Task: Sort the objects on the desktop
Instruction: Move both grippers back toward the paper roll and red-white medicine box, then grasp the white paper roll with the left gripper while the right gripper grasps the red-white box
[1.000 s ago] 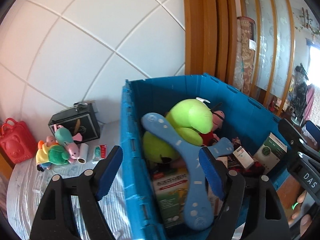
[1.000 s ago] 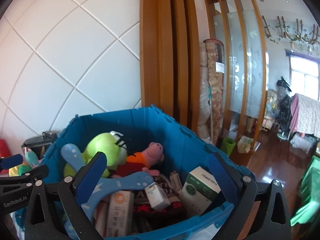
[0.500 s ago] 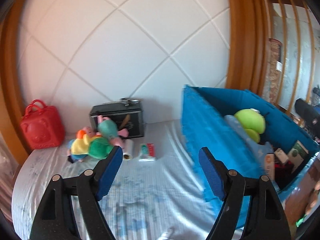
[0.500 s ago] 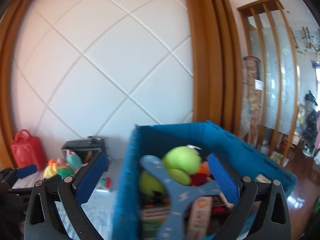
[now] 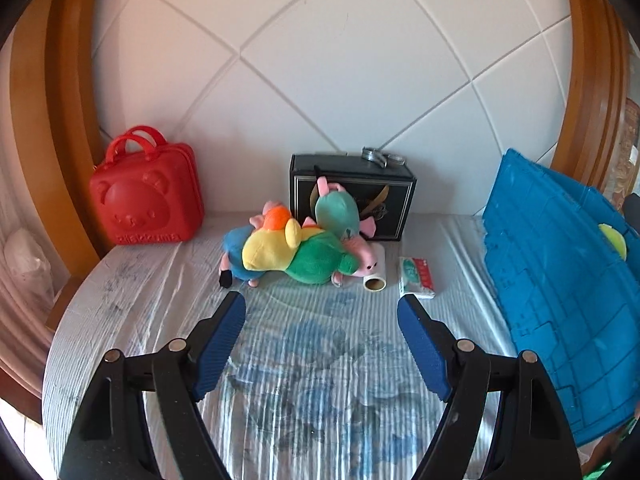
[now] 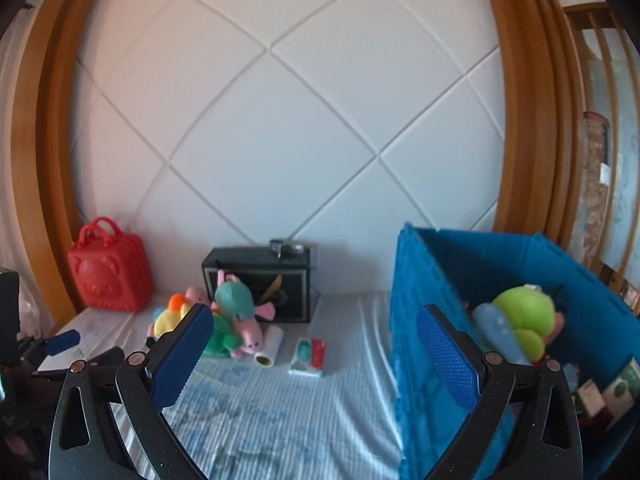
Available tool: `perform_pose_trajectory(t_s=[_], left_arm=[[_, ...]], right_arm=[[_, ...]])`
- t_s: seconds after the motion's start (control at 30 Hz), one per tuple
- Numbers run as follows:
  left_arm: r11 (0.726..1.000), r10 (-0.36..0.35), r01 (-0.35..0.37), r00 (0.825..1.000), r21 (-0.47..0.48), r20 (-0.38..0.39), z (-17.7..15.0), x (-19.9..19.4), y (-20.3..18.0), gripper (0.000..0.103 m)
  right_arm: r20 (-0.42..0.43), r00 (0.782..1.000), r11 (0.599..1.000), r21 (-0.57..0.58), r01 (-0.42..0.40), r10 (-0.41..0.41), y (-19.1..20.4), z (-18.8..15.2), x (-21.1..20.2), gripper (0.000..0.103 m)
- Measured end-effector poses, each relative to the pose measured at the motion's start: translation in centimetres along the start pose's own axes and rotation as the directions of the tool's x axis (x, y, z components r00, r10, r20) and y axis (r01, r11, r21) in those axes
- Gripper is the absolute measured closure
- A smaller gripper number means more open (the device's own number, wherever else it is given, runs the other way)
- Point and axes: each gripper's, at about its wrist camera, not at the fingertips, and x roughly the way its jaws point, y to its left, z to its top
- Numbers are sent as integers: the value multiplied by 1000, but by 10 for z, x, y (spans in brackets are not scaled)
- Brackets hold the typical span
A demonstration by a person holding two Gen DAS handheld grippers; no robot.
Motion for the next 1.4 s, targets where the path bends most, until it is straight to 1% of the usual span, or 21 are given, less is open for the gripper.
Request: perform_pose_trajectory(t_s=[0.07, 0.13, 0.23, 0.37, 0.43, 0.57, 0.73, 0.77, 0.8, 0.83, 0.87, 0.9, 0.93, 1.0, 1.07, 1.2, 1.27, 1.3, 1.33, 1.37, 1.4], left_arm=[[1000, -5, 5, 1000, 6, -28, 0, 21, -2, 25], [1000, -16, 17, 998, 17, -66, -1, 51, -9, 25], [997, -41, 48, 991, 53, -129, -4, 104, -27, 25], [990, -78, 100, 974, 96, -213, -9, 182, -55, 25], [985, -103, 132, 966, 108, -239, -11, 220, -67, 25], [979, -126, 165, 952, 120, -279, -15, 290, -88, 25], [981, -116, 156, 945, 112, -306, -13, 352, -104, 25], [984, -104, 145, 944, 108, -314, -12, 363, -105, 25], [985, -103, 142, 939, 97, -329, -13, 374, -106, 25], [985, -114, 151, 932, 82, -344, -14, 383, -105, 29], [986, -117, 152, 928, 73, -354, -15, 390, -103, 36], [986, -97, 137, 932, 91, -350, -17, 395, -103, 44], [983, -97, 143, 936, 113, -339, -18, 394, -104, 51], [979, -125, 172, 933, 113, -338, -21, 389, -103, 59], [978, -124, 172, 933, 117, -339, -27, 382, -99, 59], [978, -135, 181, 930, 107, -341, -38, 368, -89, 59], [977, -130, 179, 932, 117, -338, -41, 361, -87, 59], [977, -126, 176, 934, 124, -335, -44, 358, -87, 59], [977, -121, 173, 934, 128, -336, -44, 356, -88, 59], [977, -117, 170, 933, 130, -340, -45, 356, -88, 59], [977, -114, 168, 931, 130, -346, -46, 355, -88, 59]], right_arm=[[-51, 999, 1000, 0, -6, 6, 5, -7, 30, 0], [-99, 995, 1000, 0, 2, -2, 2, -15, 58, 0], [-184, 982, 1000, -9, 27, -28, 0, -37, 107, 0], [-294, 955, 999, 11, 34, -29, -5, -69, 176, 0], [-344, 938, 999, 19, 44, -35, -9, -86, 213, 0], [-433, 897, 993, 27, 114, -91, -26, -120, 282, 0], [-481, 866, 981, 58, 185, -135, -49, -146, 330, 0], [-493, 861, 981, 69, 183, -127, -52, -150, 338, 0], [-503, 857, 980, 84, 178, -113, -54, -155, 348, 0], [-512, 853, 980, 97, 174, -101, -55, -157, 356, 0], [-518, 851, 980, 110, 167, -87, -55, -160, 363, 0], [-521, 851, 980, 122, 155, -69, -54, -162, 370, 0], [-524, 850, 981, 134, 137, -47, -51, -164, 376, 0], [-540, 842, 985, 145, 98, -4, -44, -167, 390, 0], [-554, 832, 988, 138, 70, 18, -35, -170, 402, 0], [-590, 803, 989, 151, 10, 82, -23, -179, 418, 1], [-611, 788, 991, 137, 2, 83, -19, -185, 421, 17], [-604, 789, 987, 156, -23, 114, -18, -186, 420, 23], [-602, 787, 984, 173, -36, 135, -18, -187, 420, 32], [-601, 787, 983, 180, -38, 140, -18, -186, 416, 32], [-606, 787, 988, 155, -26, 116, -16, -185, 411, 32]])
